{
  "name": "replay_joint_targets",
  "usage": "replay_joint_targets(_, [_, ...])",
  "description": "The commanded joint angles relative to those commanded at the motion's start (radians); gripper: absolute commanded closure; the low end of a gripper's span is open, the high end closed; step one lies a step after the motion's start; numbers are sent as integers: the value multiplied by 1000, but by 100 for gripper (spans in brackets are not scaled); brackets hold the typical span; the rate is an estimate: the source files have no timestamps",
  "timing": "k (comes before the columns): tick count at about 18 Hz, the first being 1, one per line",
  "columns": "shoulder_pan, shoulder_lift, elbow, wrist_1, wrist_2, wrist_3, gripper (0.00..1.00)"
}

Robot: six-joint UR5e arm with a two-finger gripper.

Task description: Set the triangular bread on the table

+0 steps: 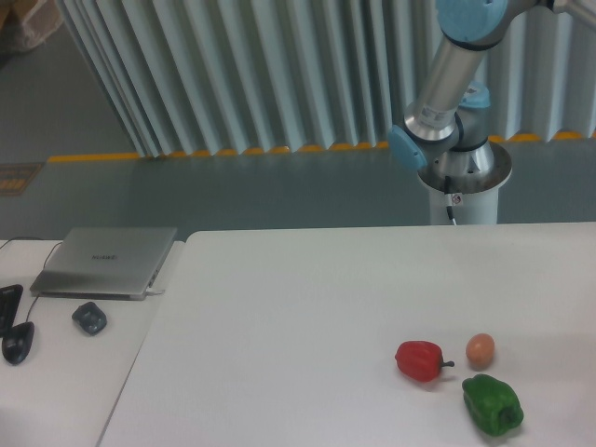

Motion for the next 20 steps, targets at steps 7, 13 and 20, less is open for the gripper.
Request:
replay_joint_targets(7, [-1, -32, -2, -3, 3, -6, 0])
replay_joint_targets(13, [-9, -37, -14, -40, 8, -2, 0])
replay_joint_targets(20, [-12, -54, -14, -38, 21, 0, 8])
